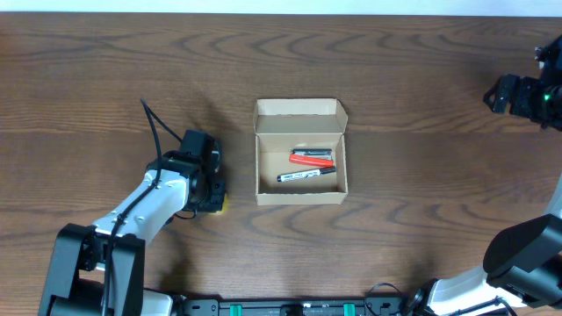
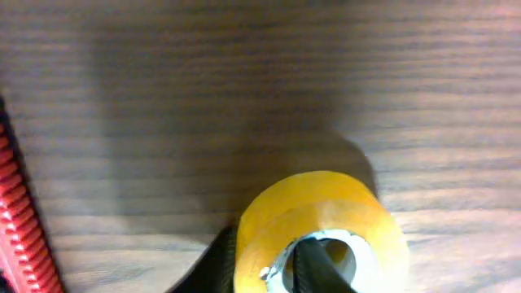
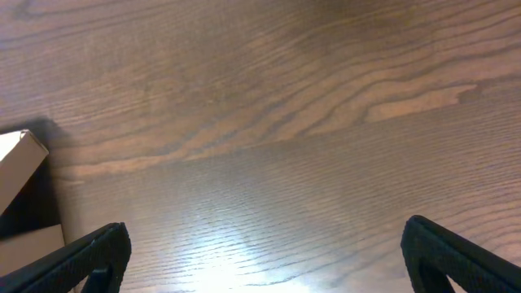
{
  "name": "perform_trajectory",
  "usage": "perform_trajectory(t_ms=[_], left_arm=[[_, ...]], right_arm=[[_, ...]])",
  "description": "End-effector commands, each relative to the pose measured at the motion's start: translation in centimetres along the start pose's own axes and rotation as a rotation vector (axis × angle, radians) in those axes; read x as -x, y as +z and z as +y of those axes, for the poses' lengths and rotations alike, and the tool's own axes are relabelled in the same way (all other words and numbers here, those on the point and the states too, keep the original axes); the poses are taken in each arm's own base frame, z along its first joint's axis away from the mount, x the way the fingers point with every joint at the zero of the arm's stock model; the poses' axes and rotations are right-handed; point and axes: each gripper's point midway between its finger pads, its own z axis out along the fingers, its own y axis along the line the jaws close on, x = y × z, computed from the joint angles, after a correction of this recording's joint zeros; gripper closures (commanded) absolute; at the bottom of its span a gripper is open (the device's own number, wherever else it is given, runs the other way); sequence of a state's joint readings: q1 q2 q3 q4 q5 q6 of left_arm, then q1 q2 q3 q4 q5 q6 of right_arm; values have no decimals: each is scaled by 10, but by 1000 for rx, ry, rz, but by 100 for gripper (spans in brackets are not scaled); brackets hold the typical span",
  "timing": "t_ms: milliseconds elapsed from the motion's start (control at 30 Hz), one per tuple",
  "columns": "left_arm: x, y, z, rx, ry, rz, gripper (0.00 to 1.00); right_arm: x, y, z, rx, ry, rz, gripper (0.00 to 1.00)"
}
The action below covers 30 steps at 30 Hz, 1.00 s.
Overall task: Pack container
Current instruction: 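Carry the tape roll over the box and lower it inside with left gripper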
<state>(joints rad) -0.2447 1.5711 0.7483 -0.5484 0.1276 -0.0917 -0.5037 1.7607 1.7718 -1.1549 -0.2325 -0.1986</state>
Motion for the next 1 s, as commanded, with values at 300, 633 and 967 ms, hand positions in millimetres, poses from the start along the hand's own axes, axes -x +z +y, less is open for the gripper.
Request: perform_trajectory(t_ms=[300, 633, 967], left_arm=[[15, -12, -33, -184, 26, -26, 95], [107, -150, -100, -339, 354, -416, 94], [63, -184, -206, -346, 1261, -539, 94]], right_arm=[[1, 0, 5, 14, -4, -1, 1], [1, 0, 5, 14, -4, -1, 1], [1, 0, 5, 14, -4, -2, 1]])
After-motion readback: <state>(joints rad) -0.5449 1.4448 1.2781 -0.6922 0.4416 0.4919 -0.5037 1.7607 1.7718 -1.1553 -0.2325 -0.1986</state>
